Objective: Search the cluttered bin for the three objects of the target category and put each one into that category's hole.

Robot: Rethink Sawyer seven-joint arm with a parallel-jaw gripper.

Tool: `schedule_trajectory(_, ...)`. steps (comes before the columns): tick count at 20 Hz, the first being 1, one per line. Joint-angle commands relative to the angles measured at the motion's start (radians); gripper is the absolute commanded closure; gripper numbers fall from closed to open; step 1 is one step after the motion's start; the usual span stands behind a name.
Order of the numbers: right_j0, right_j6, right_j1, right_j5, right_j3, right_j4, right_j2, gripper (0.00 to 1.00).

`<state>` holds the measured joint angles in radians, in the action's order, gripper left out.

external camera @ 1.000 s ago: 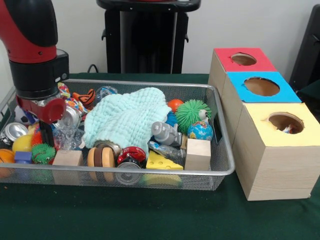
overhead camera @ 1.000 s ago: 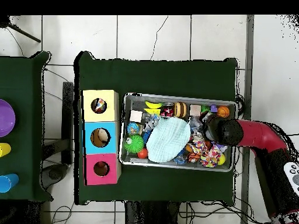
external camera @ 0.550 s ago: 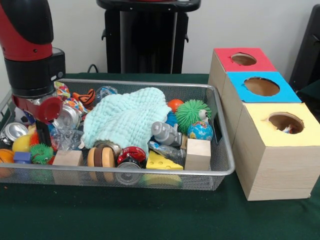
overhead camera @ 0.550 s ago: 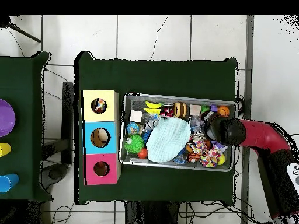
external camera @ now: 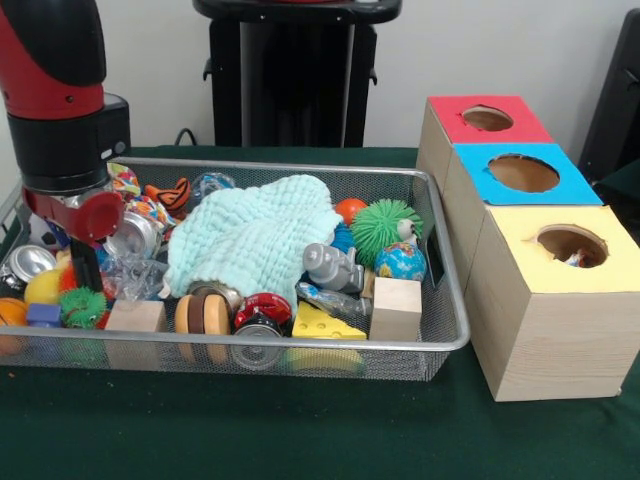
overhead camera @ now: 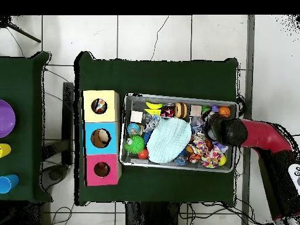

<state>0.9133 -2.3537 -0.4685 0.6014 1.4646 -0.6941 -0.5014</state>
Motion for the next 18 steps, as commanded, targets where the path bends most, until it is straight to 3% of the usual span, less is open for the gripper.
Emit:
schedule_trajectory(1, 0.020, 0.256, -0.146, 0.147, 0.153, 0.027, -0.015, 1.00)
schedule_trajectory(5, 0.047, 0.274, -0.213, 0.173, 0.218, 0.051, -0.022, 1.00)
schedule_trajectory(11, 0.067, 0.295, -0.251, 0.192, 0.244, 0.063, -0.046, 1.00)
schedule_trajectory(18, 0.068, 0.334, -0.108, 0.165, 0.107, -0.004, -0.060, 1.00)
